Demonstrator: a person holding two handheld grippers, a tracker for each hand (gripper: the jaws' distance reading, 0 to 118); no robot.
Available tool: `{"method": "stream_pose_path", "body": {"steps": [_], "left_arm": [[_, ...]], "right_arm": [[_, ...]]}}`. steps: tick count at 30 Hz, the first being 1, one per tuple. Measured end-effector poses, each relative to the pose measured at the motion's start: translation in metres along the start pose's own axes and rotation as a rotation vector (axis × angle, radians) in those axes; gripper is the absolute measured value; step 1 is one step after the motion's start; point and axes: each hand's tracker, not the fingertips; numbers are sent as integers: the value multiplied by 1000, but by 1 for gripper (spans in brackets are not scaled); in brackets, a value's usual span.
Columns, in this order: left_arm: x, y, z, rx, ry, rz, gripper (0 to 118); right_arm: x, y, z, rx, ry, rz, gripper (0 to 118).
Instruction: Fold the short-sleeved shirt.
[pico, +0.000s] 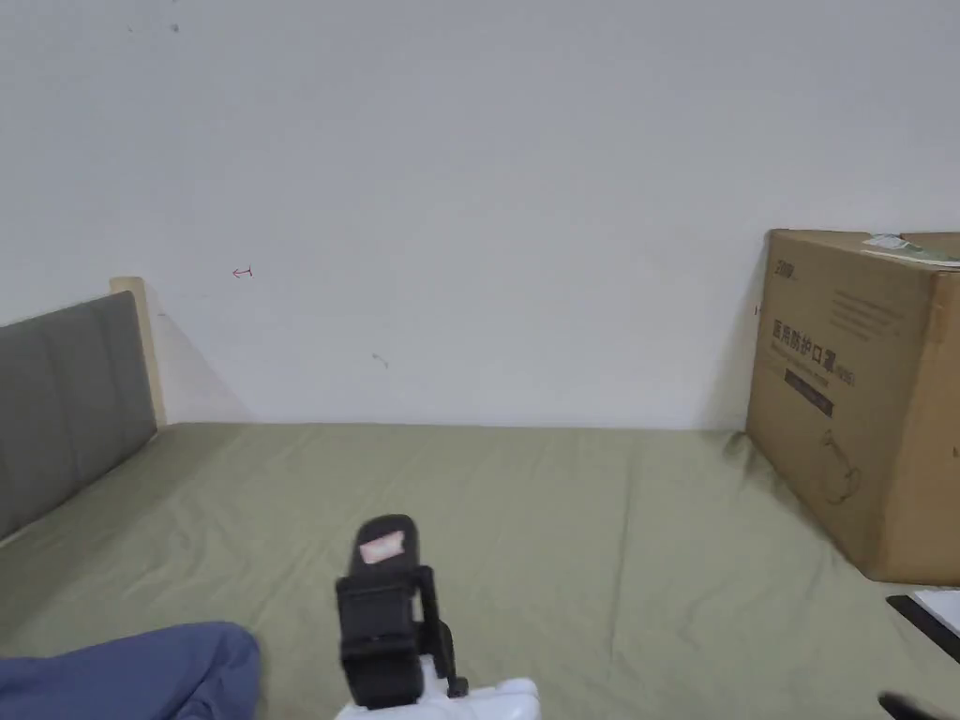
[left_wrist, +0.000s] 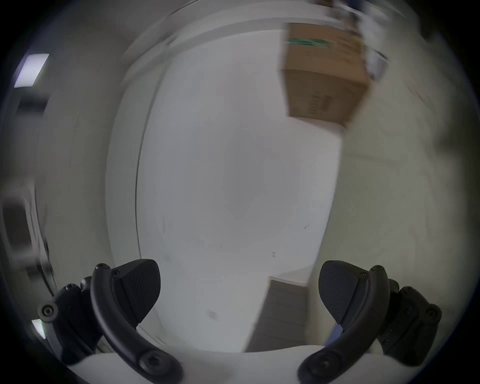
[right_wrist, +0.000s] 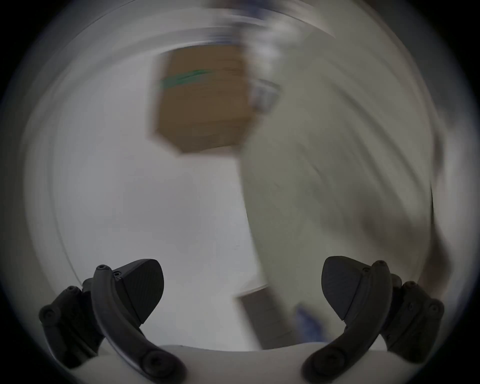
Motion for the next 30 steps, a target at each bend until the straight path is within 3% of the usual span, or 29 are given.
{"method": "stream_pose_path", "body": {"steps": [1, 2, 5, 9, 10, 12, 13, 14, 15, 16, 17, 20, 23, 27, 30], "left_arm": [[1, -1, -2, -7, -9, 19, 118], [-3, -1, -4, -29, -31, 107, 118], [-27, -10, -13, -132, -155, 521, 118], [-67, -43, -21, -289, -322, 1302, 118], [-69, -53, -21, -310, -325, 1499, 118], [-58, -77, -16, -324, -312, 1883, 118], [-48, -83, -14, -321, -321, 1954, 118], [-46, -83, -11, -332, -297, 1936, 118], [-45, -81, -9, -385, -250, 1871, 118], [-43, -74, -8, -411, -205, 1783, 118], [-41, -70, -5, -390, -172, 1696, 118], [-39, -67, -1, -339, -130, 1573, 118], [-41, -67, -2, -332, -120, 1565, 118], [-45, -65, -6, -325, -122, 1531, 118], [-46, -64, -7, -324, -120, 1489, 118]], "right_arm": [[8, 5, 1, 40, 1, -108, 118], [6, 7, 3, 103, 27, -41, 118], [-17, 3, 12, 199, 22, 462, 118], [-60, -31, 15, 210, 88, 1028, 118], [-68, -44, 17, 226, 94, 1215, 118], [-73, -84, 20, 338, 107, 1827, 118], [-66, -99, 22, 429, 128, 2076, 118], [-51, -110, 23, 602, 157, 2304, 118], [-41, -112, 20, 718, 185, 2391, 118], [-38, -114, 20, 743, 219, 2423, 118], [-39, -116, 22, 685, 249, 2407, 118], [-50, -115, 25, 483, 261, 2208, 118], [-49, -117, 22, 457, 221, 2135, 118], [-49, -112, 18, 463, 201, 2168, 118], [-45, -112, 20, 477, 239, 2206, 118]]}}
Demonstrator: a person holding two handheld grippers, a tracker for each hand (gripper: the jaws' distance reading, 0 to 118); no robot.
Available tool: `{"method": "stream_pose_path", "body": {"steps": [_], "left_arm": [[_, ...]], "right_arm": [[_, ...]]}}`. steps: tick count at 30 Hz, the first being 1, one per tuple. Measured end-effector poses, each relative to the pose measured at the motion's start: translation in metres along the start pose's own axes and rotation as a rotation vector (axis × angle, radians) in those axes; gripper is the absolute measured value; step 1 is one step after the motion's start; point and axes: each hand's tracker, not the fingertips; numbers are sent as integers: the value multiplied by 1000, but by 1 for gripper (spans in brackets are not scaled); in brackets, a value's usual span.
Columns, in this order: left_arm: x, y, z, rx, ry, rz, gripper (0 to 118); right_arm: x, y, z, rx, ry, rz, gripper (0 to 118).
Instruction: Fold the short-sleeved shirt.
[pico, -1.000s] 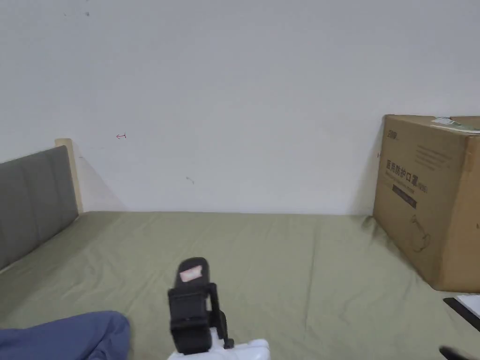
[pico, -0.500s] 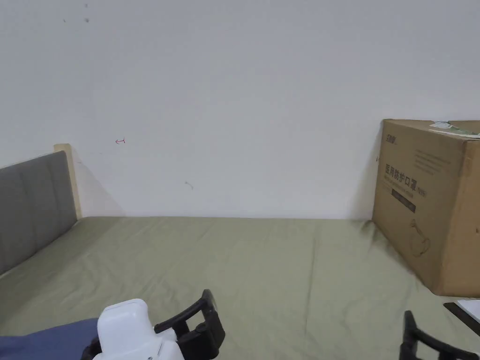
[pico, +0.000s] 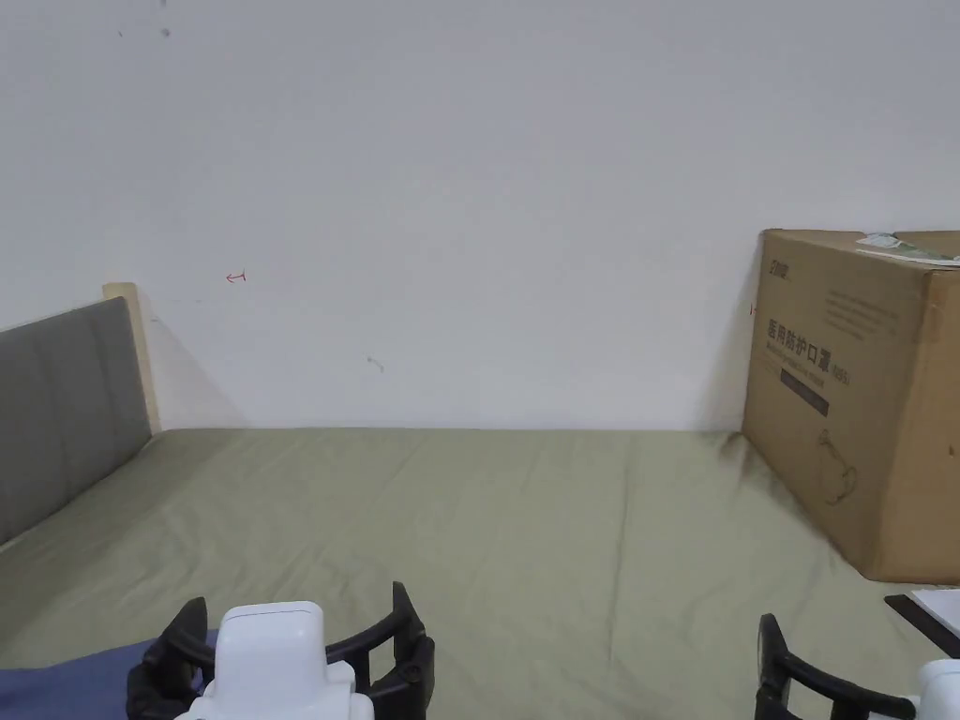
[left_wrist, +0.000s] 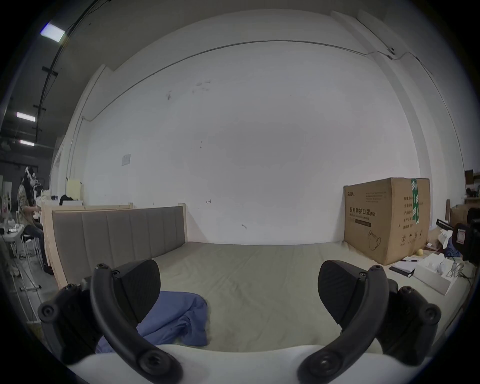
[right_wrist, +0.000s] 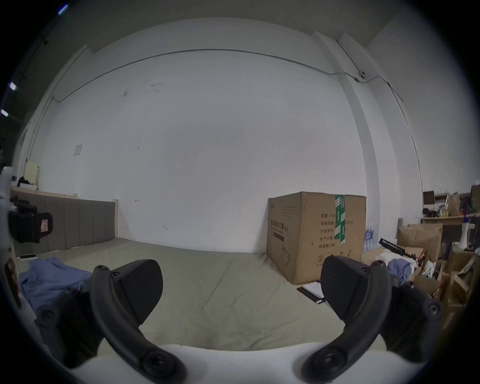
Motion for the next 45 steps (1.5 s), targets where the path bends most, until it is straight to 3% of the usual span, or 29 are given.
{"method": "stream_pose_path", "body": {"steps": [4, 6, 9, 13, 14, 15, 16, 17, 18, 20, 22, 25, 35, 38, 42, 45], "left_arm": [[1, -1, 0, -1, -28, -18, 118], [2, 0, 0, -15, -28, -25, 118], [2, -1, -1, -33, -37, -24, 118], [-1, 1, 0, -60, -75, -5, 118], [0, 3, 2, -74, -58, -12, 108], [0, 3, 5, -71, -58, -24, 69], [-1, 2, 7, -44, -78, -34, 0], [1, -1, 4, -57, -81, -52, 0], [4, -7, 10, -45, -41, -61, 0], [4, -17, 17, -39, -72, -44, 0], [8, -16, 16, -30, -40, -73, 0], [9, -17, 14, -30, -41, -83, 0], [-21, -9, 10, -79, 11, -33, 0], [-65, -11, 22, -97, 137, -58, 0], [-141, -9, 45, -102, 396, -73, 0], [-186, -16, 54, -159, 497, -44, 0]], "right_arm": [[-3, 0, 3, 10, 5, 13, 118], [-2, 1, 5, 24, 34, -40, 118], [-1, 1, 6, 38, 4, -95, 118], [3, 6, 4, -18, 4, -114, 118], [3, 8, 4, -63, 11, -111, 109], [2, 10, 5, -74, 2, -97, 79], [2, 8, 6, -51, -2, -90, 5], [3, 9, 9, -35, -70, -90, 0], [-1, 12, 13, -17, -76, -81, 0], [4, 19, 18, -1, -32, -119, 0], [2, 13, 10, -3, -77, -65, 0], [3, 11, 9, 12, -49, -49, 0], [-19, 7, -6, -65, -20, -67, 0], [-66, 6, -25, -93, 104, -107, 0], [-149, 16, -39, -70, 367, -104, 0], [-195, 22, -42, -58, 494, -105, 0]]}}
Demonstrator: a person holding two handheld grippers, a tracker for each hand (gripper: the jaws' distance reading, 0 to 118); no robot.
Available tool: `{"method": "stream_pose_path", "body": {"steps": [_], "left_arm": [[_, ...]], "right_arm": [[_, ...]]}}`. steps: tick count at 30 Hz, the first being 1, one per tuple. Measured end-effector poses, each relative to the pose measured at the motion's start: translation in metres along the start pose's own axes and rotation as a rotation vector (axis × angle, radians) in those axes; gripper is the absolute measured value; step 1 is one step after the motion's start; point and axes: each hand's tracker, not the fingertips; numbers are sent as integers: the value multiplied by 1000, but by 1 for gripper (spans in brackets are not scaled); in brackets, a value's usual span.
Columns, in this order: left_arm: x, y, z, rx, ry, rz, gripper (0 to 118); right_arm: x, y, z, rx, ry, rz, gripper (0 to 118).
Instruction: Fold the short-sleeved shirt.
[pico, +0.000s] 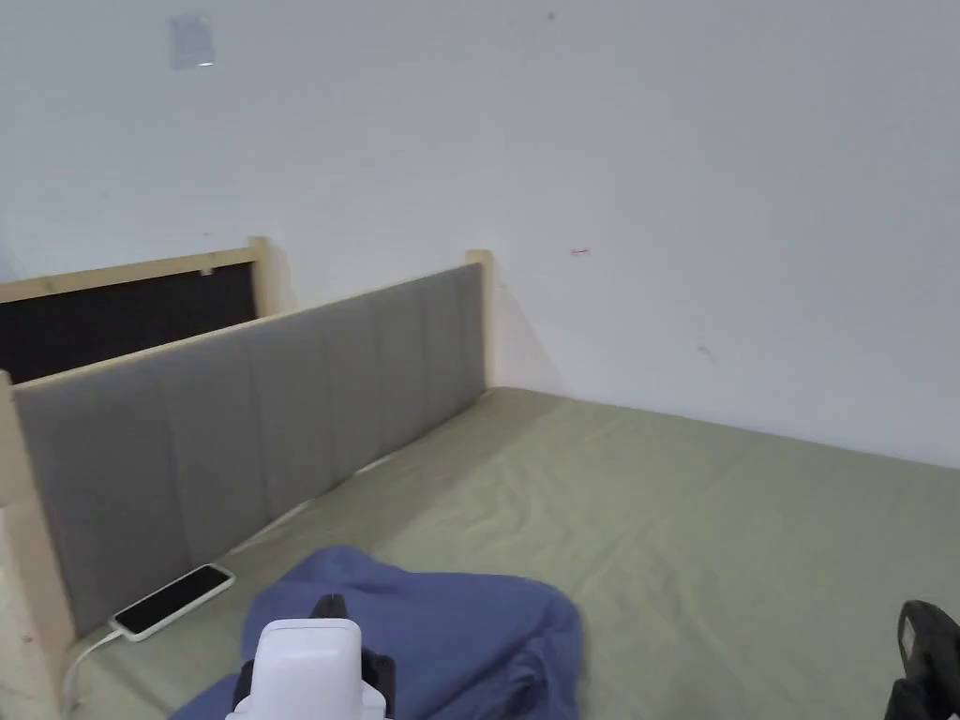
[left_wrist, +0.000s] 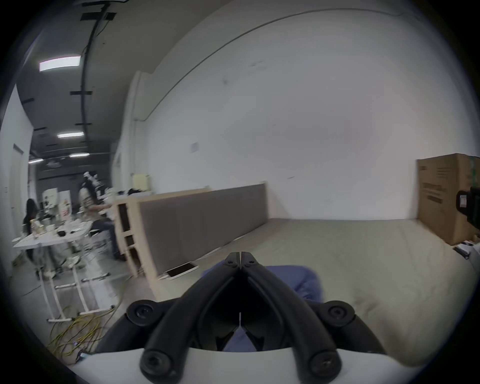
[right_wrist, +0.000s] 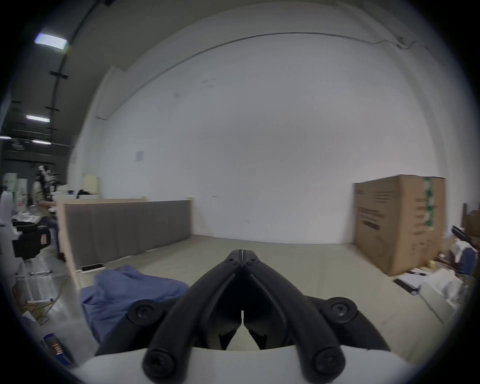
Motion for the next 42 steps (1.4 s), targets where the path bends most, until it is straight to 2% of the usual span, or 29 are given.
{"method": "stream_pose_path", "body": {"steps": [3, 6, 12, 13, 15, 16, 18, 20, 21, 22, 23, 25, 26, 28, 32, 39, 40, 41, 42], "left_arm": [[-17, -6, -4, -10, 100, -15, 0], [-19, -15, -10, -4, 96, 3, 0], [4, -9, -68, 0, 92, -15, 0], [6, -5, -89, -26, 34, -26, 0], [8, -1, -154, -145, -111, -61, 0], [10, -3, -192, -262, -221, -66, 0], [12, -14, -270, -647, -459, -35, 0], [23, -41, -332, -884, -518, 14, 0], [31, -57, -355, -942, -479, -7, 0], [29, -73, -380, -948, -430, -53, 5], [33, -83, -398, -932, -398, -91, 35], [43, -98, -413, -939, -352, -138, 103], [46, -106, -419, -933, -349, -131, 118], [50, -119, -435, -922, -357, -119, 118], [58, -153, -455, -1104, -371, -143, 118], [51, -153, -449, -1053, -383, -109, 116], [52, -150, -444, -1052, -375, -111, 111], [53, -146, -438, -1036, -348, -124, 97], [54, -143, -437, -1017, -342, -115, 79]], "right_arm": [[-26, -1, -14, 15, 72, 30, 0], [-37, -6, -26, 5, 89, 49, 0], [-25, -9, -40, -51, 82, 62, 0], [-20, -9, -41, -66, 80, 67, 0], [-9, -12, -45, -106, 70, 77, 0], [-3, -15, -48, -135, 59, 90, 0], [1, -26, -56, -207, -28, 213, 0], [11, -41, -63, -262, -43, 261, 0], [16, -49, -66, -302, -53, 267, 0], [20, -56, -69, -340, -66, 270, 0], [24, -62, -72, -381, -78, 262, 0], [33, -72, -74, -442, -76, 223, 0], [35, -77, -76, -467, -81, 211, 0], [37, -86, -81, -508, -90, 213, 0], [33, -100, -90, -550, -73, 213, 0], [20, -97, -94, -549, -29, 135, 0], [19, -96, -92, -546, -27, 128, 0], [19, -95, -90, -546, -26, 128, 0], [20, -93, -89, -546, -25, 128, 0]]}}
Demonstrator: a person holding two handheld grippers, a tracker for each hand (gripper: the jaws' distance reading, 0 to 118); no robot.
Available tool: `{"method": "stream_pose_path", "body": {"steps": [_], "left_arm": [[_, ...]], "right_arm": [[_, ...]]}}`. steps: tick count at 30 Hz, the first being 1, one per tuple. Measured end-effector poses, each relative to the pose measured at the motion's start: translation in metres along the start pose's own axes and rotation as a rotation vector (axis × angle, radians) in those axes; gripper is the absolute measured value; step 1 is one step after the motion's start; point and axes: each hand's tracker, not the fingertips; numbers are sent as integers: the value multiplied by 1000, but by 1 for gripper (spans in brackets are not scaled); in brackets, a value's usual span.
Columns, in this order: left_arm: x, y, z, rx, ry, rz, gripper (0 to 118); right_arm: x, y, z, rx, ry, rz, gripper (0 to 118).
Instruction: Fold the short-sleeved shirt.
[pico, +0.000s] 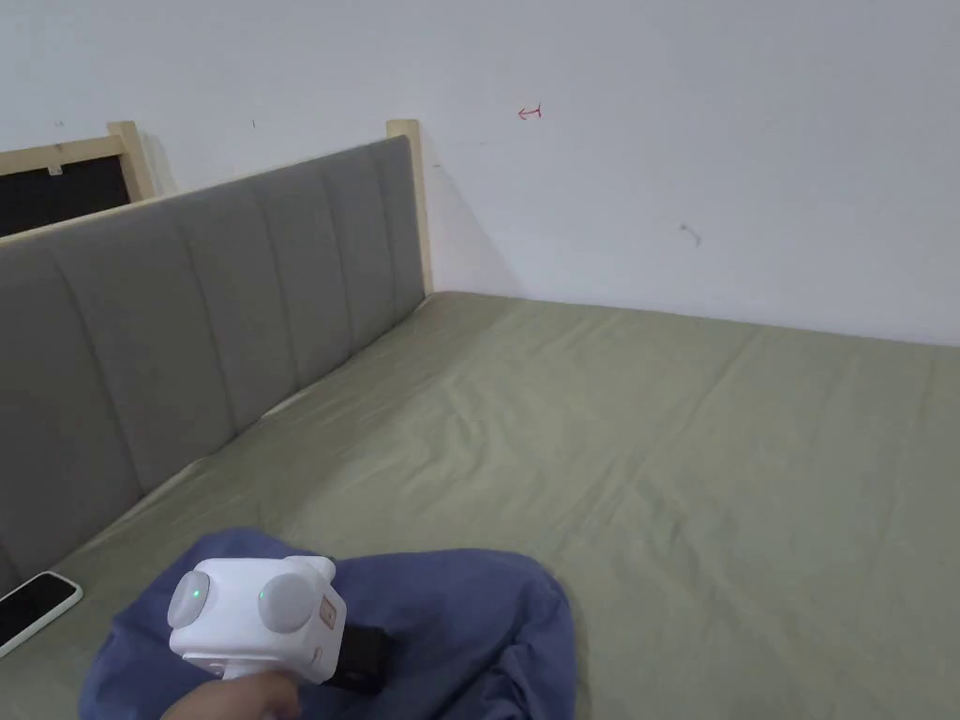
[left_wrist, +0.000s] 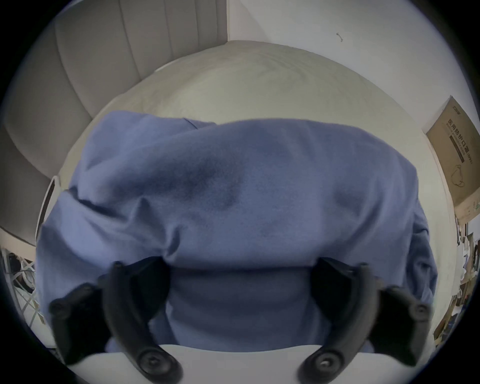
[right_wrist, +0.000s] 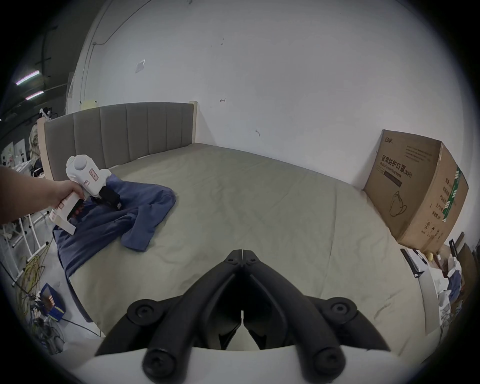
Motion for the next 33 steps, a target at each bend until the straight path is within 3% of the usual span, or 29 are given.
{"method": "stream_pose_path", "body": {"steps": [1, 2, 8, 12, 14, 19, 23, 25, 28, 33], "left_arm": [[2, -2, 7, 13, 2, 0, 50], [4, -5, 17, 50, 18, 1, 0], [7, 0, 88, 59, 8, -1, 0], [21, 25, 205, 354, -60, 31, 0], [45, 32, 273, 480, -120, -29, 0], [129, 38, 413, 728, -207, -346, 0], [209, 21, 486, 808, -352, -416, 0], [241, 15, 503, 847, -462, -449, 0], [297, 5, 510, 747, -668, -571, 0], [402, -24, 434, 625, -660, -662, 0]], "right_arm": [[1, 1, 3, -2, 0, 2, 0], [3, 2, 8, -3, -1, 4, 0], [25, 13, 45, 23, -15, -19, 0], [46, 19, 78, 95, -42, -25, 0], [59, 21, 94, 124, -53, -48, 0], [84, 15, 126, 179, -96, -89, 0], [106, 9, 145, 200, -131, -154, 0], [117, 5, 154, 212, -145, -182, 0], [134, -2, 165, 233, -182, -205, 0], [168, -24, 176, 202, -311, -251, 0]]}}
